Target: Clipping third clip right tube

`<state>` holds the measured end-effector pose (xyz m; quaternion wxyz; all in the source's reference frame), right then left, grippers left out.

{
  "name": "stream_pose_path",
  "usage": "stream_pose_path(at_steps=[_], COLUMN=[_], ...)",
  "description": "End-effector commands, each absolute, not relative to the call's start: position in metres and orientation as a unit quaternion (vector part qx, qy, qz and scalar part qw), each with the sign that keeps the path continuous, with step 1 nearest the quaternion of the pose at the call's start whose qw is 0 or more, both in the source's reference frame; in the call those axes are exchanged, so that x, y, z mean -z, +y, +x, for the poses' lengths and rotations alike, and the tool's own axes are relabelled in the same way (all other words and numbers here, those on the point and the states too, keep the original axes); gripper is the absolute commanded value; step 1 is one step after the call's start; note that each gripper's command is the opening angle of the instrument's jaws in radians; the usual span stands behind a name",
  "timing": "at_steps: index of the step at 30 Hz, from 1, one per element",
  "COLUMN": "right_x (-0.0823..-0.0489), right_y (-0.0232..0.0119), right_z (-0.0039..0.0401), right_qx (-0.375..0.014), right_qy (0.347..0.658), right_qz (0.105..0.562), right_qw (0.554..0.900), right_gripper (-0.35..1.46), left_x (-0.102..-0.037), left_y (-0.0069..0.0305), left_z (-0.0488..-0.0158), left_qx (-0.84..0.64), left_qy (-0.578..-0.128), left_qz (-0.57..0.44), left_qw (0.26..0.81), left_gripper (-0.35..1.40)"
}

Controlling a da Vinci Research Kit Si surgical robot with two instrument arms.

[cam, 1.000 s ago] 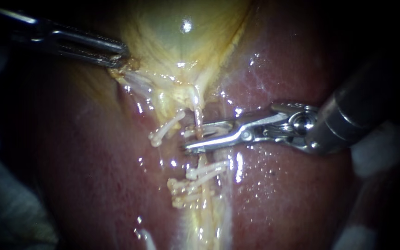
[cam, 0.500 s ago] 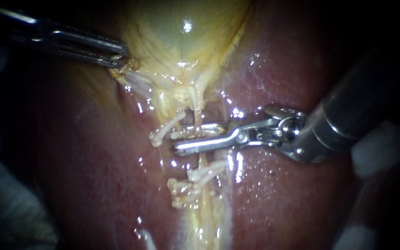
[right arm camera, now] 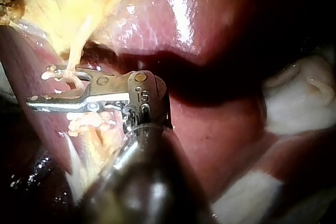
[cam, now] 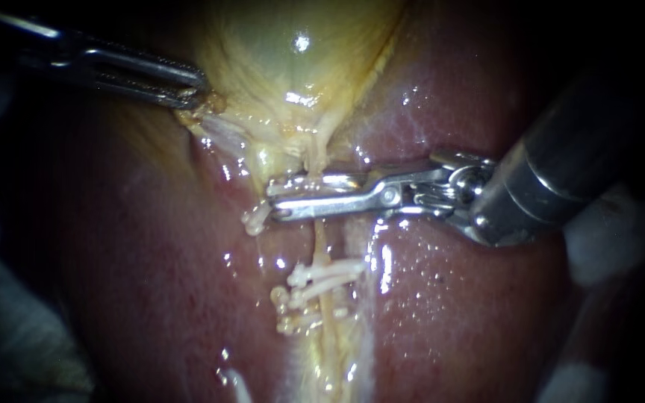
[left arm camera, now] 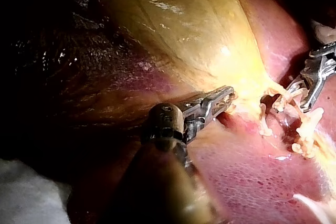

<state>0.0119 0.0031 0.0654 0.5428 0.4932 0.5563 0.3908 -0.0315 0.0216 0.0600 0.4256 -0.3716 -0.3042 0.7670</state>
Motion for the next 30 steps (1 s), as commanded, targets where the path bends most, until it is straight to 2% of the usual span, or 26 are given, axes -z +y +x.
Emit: stream_pose_path(at_steps=[1, 11, 14, 17, 30], right_x=[-0.0655, -0.0655, -0.0655, -0.0656, -0.0656], right_y=[0.0031, 0.0031, 0.0030, 0.0027, 0.0025], right_z=[0.0120, 0.0119, 0.0117, 0.0113, 0.0112], right_qx=[-0.395, -0.405, -0.426, -0.440, -0.437], right_qy=[0.553, 0.544, 0.521, 0.511, 0.511], right_qz=[0.496, 0.502, 0.518, 0.522, 0.524], right_qw=[0.541, 0.537, 0.527, 0.522, 0.523], right_gripper=[0.35, -0.13, -0.35, -0.35, -0.35], left_x=[-0.0600, -0.0600, -0.0600, -0.0600, -0.0600], left_y=[0.0216, 0.0216, 0.0216, 0.0216, 0.0217], left_z=[-0.0315, -0.0315, -0.0315, -0.0315, -0.0315], left_qx=[-0.767, -0.767, -0.767, -0.767, -0.767], left_qy=[-0.304, -0.303, -0.303, -0.303, -0.303], left_qz=[-0.372, -0.372, -0.372, -0.372, -0.372], left_qw=[0.426, 0.426, 0.426, 0.426, 0.426], left_gripper=[-0.35, -0.35, -0.35, -0.35, -0.35])
